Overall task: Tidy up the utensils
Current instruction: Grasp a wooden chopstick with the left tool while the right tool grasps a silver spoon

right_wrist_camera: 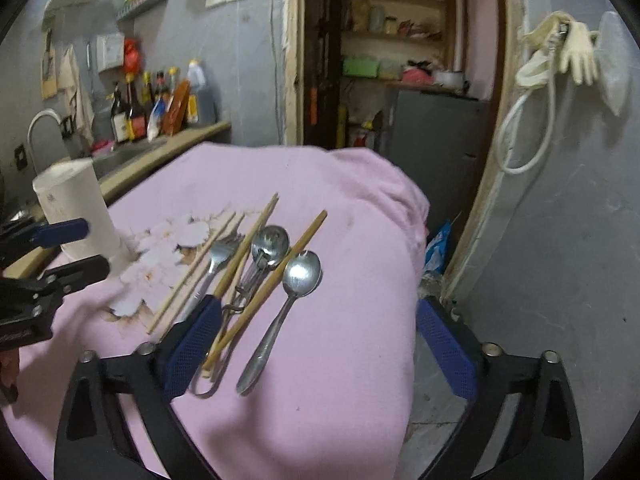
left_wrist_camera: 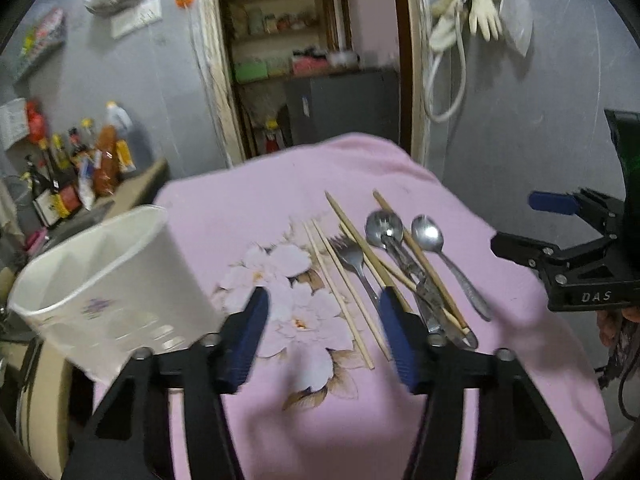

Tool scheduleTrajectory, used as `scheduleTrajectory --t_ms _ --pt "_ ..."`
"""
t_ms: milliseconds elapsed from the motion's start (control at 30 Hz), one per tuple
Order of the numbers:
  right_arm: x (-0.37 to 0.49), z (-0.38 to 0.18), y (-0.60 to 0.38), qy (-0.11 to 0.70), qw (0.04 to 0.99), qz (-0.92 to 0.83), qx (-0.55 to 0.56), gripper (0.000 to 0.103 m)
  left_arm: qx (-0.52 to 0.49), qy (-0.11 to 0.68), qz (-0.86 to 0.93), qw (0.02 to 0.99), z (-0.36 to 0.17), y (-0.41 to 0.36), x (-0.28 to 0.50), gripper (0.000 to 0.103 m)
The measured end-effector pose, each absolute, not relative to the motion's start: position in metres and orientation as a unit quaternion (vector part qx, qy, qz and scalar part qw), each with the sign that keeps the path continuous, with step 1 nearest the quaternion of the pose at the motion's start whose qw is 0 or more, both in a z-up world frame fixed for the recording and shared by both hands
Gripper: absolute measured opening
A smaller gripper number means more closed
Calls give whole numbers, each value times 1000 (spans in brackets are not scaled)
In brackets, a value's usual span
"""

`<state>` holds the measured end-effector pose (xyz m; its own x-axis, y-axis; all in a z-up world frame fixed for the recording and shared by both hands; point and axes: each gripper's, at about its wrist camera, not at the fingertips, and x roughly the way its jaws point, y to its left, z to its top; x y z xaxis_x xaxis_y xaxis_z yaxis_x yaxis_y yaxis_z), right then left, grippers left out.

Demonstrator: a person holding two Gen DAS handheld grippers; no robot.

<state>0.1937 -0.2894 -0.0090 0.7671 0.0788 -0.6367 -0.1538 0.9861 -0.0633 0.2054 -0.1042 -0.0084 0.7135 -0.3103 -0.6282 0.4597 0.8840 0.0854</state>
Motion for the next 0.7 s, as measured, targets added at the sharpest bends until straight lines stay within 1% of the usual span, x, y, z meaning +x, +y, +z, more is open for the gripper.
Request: scheduleTrajectory --t_ms 33,67,100,167,200,233,333,533,700 --pt "200 -13 -290 346 934 66 -60 75 124 327 -209 913 -15 -109 214 37" --pt "206 -17 -290 357 930 71 -59 69 126 334 -209 910 -19 -111 219 32" --pt "212 -20 -291 366 926 79 -56 67 127 344 -209 907 -23 -114 226 31" --pt "221 -26 -291 380 919 88 -50 57 121 365 -210 899 -32 -117 241 24" --pt "226 -29 -291 388 916 91 -51 54 116 373 -209 897 -36 -117 247 22" --pt "229 -31 -290 392 914 93 -52 53 112 382 -206 894 -39 -118 254 19" --pt "235 -34 -287 398 910 94 -64 53 106 409 -208 882 -49 -119 269 17" --pt "247 -40 -286 412 903 97 -74 53 100 445 -202 867 -63 -118 295 17" --pt "252 -46 -288 423 898 96 -69 53 99 448 -191 868 -63 -118 308 17"
